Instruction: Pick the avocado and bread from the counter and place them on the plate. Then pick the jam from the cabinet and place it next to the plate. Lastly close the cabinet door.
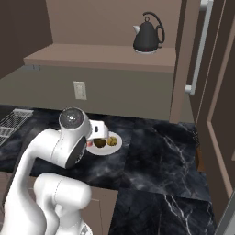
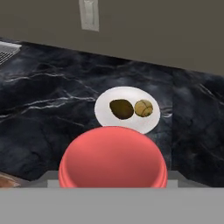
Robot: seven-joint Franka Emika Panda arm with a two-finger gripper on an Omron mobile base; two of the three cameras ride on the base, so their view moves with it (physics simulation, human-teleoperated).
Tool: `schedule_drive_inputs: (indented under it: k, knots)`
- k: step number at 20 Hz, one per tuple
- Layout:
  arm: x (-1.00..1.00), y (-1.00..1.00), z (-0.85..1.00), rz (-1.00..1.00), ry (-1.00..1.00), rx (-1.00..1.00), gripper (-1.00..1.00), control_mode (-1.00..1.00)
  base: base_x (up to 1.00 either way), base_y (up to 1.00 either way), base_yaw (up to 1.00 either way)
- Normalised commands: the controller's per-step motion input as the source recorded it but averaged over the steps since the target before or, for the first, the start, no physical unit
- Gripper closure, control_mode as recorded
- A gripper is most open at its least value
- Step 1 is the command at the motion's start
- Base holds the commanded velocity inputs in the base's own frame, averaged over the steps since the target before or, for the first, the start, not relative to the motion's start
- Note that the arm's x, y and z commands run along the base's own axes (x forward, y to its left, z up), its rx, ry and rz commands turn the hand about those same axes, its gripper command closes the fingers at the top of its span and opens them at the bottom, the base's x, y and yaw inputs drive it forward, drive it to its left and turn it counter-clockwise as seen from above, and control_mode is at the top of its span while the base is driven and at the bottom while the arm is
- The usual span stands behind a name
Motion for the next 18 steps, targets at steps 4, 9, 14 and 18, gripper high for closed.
schedule_drive_inputs:
  k: [4,9,14,18]
  knots:
    - [0.00,0.00,-0.45,0.00,0.02,-0.04,1.00,-1.00,0.00,0.00,0.00]
    - [0.00,0.00,-0.50,0.00,0.00,-0.02,1.00,-1.00,0.00,0.00,0.00]
    - [0.03,0.00,-0.51,0.00,0.00,0.00,1.00,-1.00,0.00,0.00,0.00]
    - [0.12,0.00,-0.45,0.00,-0.01,0.00,1.00,-1.00,0.00,0.00,0.00]
